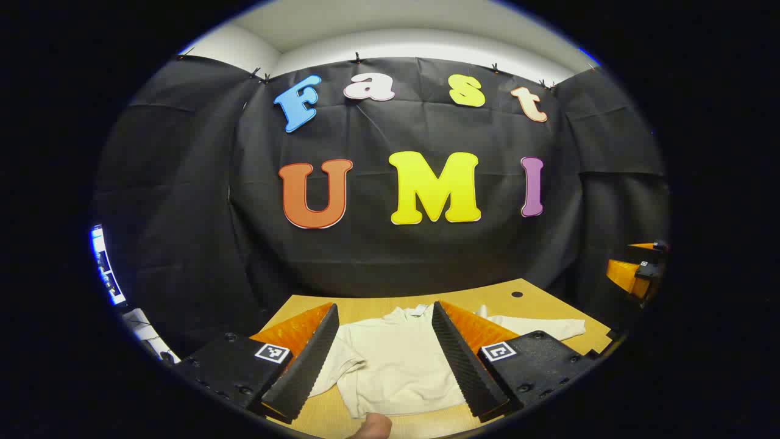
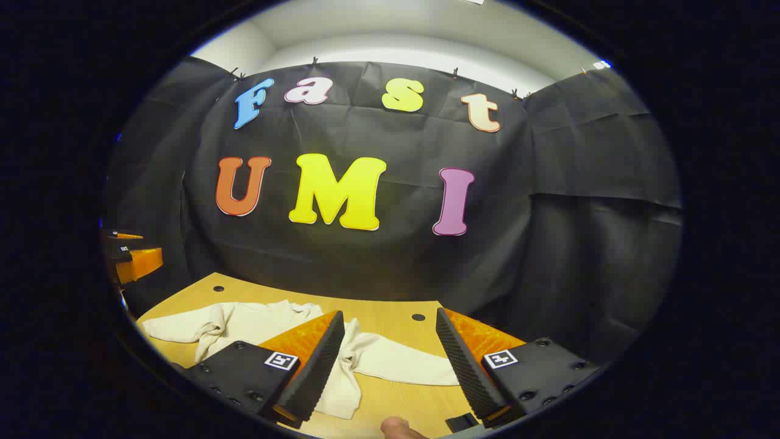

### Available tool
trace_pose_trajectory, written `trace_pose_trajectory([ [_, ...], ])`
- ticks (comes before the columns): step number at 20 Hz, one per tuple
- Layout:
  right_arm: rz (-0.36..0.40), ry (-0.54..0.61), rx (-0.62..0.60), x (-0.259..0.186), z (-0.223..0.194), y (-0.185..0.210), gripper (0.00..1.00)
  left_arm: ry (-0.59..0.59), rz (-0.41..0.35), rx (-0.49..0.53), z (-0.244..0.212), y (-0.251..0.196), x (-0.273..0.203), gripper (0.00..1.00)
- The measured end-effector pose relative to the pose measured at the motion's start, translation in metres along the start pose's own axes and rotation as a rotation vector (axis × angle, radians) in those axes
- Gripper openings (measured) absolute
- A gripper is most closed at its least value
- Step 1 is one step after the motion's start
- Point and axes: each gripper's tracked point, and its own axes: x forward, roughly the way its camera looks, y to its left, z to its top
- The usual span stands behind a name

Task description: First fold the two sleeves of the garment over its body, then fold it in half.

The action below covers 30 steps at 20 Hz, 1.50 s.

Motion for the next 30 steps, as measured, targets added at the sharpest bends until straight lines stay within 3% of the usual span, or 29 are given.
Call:
trace_pose_trajectory([
  [10, 0.050, -0.010, -0.010, 0.032, 0.008, 0.001, 0.94, 0.003, -0.035, -0.007, 0.009, -0.037, 0.024, 0.98],
  [19, 0.046, 0.011, 0.002, 0.052, 0.008, -0.012, 0.94, -0.001, -0.039, 0.037, 0.013, -0.049, 0.040, 0.98],
  [30, 0.041, 0.021, -0.003, 0.067, 0.010, -0.021, 0.94, 0.026, -0.030, 0.012, 0.006, -0.055, 0.044, 0.98],
])
